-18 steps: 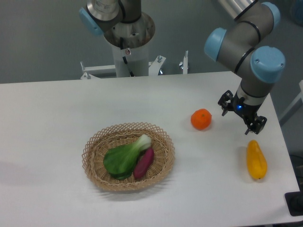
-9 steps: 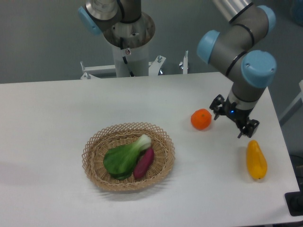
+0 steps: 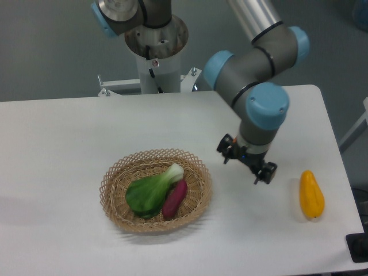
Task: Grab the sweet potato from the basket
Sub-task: 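Move the open gripper over the basket above the purple sweet potato, then lower the gripper into the basket around the purple sweet potato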
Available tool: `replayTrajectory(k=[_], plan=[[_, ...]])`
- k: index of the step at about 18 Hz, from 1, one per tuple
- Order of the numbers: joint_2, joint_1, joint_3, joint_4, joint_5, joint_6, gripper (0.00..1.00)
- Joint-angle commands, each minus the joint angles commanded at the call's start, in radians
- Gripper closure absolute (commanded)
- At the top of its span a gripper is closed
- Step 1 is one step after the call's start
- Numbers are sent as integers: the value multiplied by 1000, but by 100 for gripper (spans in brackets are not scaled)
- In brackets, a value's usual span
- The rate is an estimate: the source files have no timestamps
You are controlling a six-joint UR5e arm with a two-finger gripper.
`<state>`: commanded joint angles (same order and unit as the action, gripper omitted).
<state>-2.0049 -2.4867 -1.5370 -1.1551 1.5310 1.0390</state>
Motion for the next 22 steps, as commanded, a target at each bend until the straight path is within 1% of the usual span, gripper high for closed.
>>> replayTrajectory(k=[2,6,10,12,15,18,22], plan=[[0,21,-18,0,-11,-56,0],[9,34,-55,2,-63,-77,0],[2,60,-58,2,-81,-203,0],[-5,65,-60,2,-89,-224,0],[-14,74,-60,2,-94,-240,3],[-35,84,-58,3,-91,-316,8],[-48,95,-58,3,-92,-353,9]])
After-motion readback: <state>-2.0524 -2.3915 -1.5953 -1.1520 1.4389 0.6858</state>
